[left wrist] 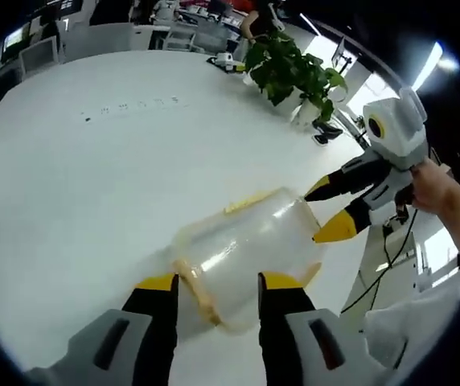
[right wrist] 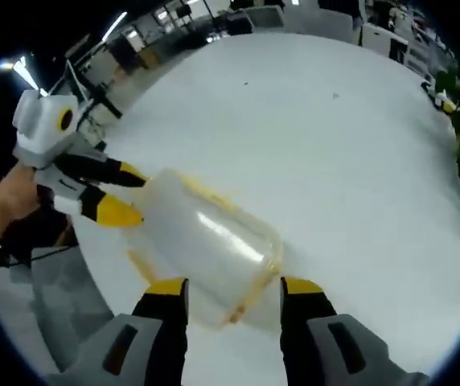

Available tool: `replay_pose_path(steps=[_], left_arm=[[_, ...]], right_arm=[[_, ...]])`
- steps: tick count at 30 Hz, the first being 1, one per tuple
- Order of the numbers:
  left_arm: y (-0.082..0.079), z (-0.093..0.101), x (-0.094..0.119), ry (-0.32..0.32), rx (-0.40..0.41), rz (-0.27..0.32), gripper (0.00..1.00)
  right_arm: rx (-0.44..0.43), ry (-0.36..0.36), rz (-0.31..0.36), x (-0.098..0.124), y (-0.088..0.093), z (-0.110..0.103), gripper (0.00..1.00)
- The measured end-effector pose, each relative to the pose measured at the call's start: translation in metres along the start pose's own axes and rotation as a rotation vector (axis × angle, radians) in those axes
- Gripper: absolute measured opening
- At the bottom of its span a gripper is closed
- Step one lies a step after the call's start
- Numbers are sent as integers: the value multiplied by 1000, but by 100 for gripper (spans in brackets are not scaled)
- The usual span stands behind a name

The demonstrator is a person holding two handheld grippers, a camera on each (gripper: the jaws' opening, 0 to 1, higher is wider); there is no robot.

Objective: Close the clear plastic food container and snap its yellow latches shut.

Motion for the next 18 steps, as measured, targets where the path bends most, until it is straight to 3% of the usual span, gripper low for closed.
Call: replay_pose_path(steps=[2,4,6,18], left_arm=[[0,1,2,-7,-40,-11,40],[-2,0,4,-14,-67,-12,40],[-5,0,6,-10,-70,-9,40],[-10,3,15,0,-193,-26,40]], right_arm=[[37,-8,-1,0,0,0,43],[1,-21,-3,2,0,-1,43],[84,10,-15,4,-1,6,42],[230,-36,-33,8,-4,1,43]])
Point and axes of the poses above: the point that each gripper's makers call its tool centre point, and the gripper's own axes: x roughly backward along the fingers, z roughly to its right, y roughly out of its underside, the point moved 1 cm from there along x, roughly backward along the fingers, and after that the axes turned 14 degrees about x, right-handed, at the moved point
